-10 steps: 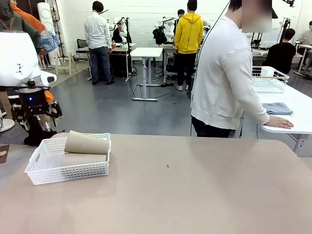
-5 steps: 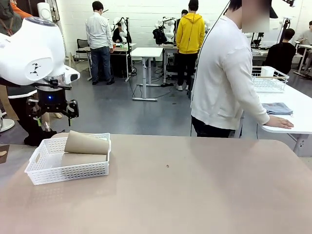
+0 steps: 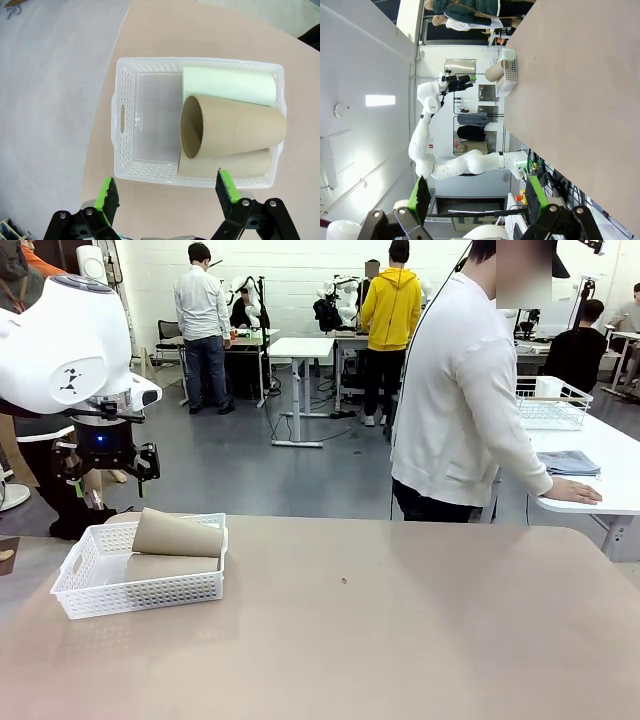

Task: Clean and organize the cups into the basket.
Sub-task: Move the Organizing basket back to the left side of the table.

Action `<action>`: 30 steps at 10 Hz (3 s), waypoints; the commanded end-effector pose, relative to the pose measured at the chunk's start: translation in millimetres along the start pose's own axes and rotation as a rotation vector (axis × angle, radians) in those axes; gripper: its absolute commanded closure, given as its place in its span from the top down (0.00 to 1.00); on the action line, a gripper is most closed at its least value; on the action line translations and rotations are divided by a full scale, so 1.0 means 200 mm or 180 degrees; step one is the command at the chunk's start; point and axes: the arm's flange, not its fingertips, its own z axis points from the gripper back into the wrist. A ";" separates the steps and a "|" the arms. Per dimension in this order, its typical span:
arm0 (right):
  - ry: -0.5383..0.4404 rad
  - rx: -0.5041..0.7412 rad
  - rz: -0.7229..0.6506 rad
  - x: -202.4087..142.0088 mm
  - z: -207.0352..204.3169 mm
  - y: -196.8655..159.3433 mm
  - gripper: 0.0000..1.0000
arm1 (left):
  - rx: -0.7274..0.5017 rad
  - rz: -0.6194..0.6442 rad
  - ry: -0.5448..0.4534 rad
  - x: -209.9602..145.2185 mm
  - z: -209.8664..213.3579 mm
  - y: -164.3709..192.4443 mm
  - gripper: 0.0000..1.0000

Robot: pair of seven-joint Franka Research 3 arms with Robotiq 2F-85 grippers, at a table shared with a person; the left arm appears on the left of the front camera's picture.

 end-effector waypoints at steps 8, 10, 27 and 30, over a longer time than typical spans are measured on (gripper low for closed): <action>0.0015 0.0012 -0.0011 -0.01 0.00 0.00 1.00 | -0.2724 -0.0654 0.0037 0.04 0.16 0.98 1.00; 0.0015 0.0012 -0.0011 -0.01 0.00 0.00 1.00 | -0.3401 -0.0774 0.0153 0.19 -0.01 1.36 1.00; 0.0015 0.0012 -0.0011 -0.01 0.00 0.00 1.00 | -0.4586 -0.0152 0.0068 0.07 -0.56 1.87 1.00; 0.0015 0.0012 -0.0011 -0.01 0.00 0.00 1.00 | -0.4586 -0.0152 0.0068 0.07 -0.56 1.87 1.00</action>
